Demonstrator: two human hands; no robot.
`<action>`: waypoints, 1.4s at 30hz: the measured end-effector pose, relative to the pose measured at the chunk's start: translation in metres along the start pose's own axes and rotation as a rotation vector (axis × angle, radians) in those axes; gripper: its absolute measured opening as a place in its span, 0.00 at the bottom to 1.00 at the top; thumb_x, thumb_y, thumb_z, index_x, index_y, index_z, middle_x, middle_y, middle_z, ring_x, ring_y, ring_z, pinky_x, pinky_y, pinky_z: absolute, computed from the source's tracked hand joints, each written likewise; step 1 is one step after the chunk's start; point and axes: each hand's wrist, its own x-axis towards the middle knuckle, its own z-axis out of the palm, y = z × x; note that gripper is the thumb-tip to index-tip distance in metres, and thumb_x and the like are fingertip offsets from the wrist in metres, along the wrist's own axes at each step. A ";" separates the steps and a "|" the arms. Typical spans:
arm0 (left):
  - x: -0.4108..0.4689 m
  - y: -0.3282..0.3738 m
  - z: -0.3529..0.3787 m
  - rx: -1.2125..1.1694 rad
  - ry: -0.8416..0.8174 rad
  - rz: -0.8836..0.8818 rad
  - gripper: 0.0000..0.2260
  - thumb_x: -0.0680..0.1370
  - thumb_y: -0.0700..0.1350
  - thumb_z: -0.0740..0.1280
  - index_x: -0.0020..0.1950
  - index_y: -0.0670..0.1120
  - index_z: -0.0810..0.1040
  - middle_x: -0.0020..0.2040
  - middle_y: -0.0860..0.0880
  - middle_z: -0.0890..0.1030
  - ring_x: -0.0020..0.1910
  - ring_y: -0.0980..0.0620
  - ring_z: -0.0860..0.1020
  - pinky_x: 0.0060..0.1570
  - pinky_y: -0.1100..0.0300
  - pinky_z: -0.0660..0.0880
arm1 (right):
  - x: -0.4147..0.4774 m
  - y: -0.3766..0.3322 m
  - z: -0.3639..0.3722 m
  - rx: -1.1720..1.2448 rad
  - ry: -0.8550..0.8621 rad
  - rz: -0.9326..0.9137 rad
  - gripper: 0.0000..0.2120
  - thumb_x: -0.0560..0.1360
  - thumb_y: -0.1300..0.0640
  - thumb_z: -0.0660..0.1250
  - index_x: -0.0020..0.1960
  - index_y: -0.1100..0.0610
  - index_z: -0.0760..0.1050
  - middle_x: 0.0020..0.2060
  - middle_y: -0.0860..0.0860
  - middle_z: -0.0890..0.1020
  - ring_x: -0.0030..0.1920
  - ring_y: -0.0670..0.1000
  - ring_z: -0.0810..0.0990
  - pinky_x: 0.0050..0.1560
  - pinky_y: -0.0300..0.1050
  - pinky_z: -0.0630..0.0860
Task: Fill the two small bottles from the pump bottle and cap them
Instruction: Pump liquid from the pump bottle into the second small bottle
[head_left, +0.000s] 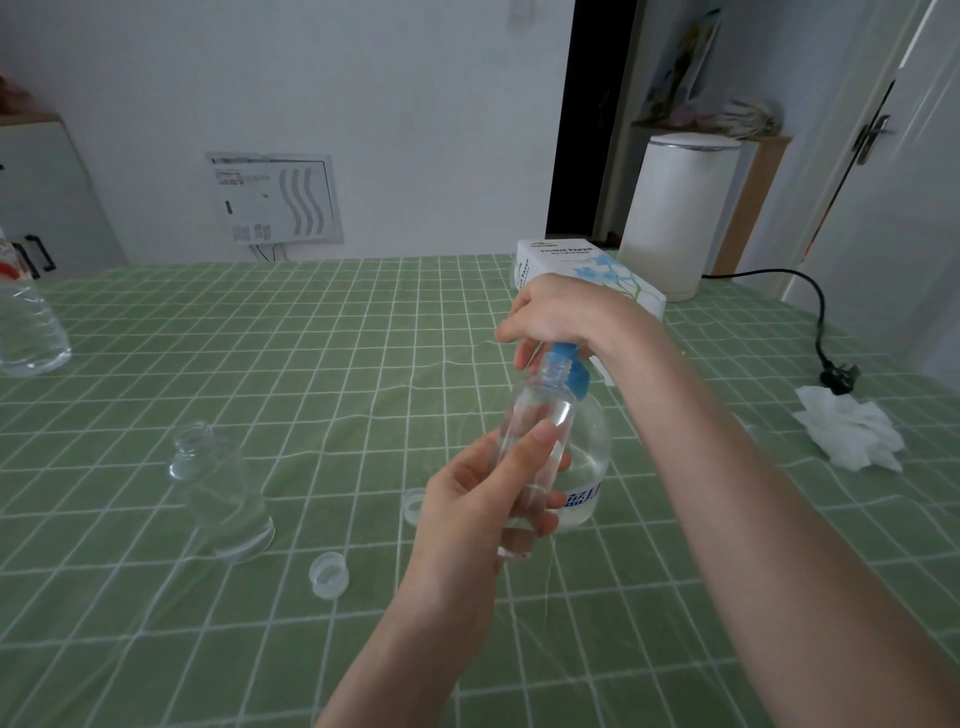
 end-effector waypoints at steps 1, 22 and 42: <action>0.000 0.000 0.000 0.000 0.000 -0.001 0.14 0.63 0.60 0.73 0.41 0.52 0.85 0.36 0.49 0.83 0.29 0.57 0.77 0.36 0.59 0.70 | 0.001 0.001 0.001 0.002 -0.002 0.003 0.16 0.78 0.53 0.65 0.63 0.58 0.73 0.54 0.55 0.84 0.56 0.55 0.82 0.52 0.46 0.75; 0.000 0.001 0.000 -0.016 -0.016 -0.003 0.17 0.60 0.61 0.75 0.42 0.52 0.86 0.35 0.50 0.83 0.29 0.58 0.77 0.35 0.60 0.69 | 0.002 -0.001 0.000 -0.087 0.019 -0.025 0.15 0.78 0.54 0.63 0.62 0.60 0.76 0.55 0.55 0.84 0.46 0.52 0.77 0.41 0.43 0.70; -0.001 0.001 0.002 -0.018 -0.013 -0.007 0.15 0.63 0.59 0.74 0.43 0.51 0.85 0.36 0.49 0.83 0.29 0.58 0.76 0.36 0.59 0.68 | -0.001 0.001 -0.002 -0.011 0.054 -0.010 0.14 0.78 0.54 0.63 0.61 0.59 0.74 0.53 0.55 0.84 0.49 0.53 0.79 0.49 0.45 0.73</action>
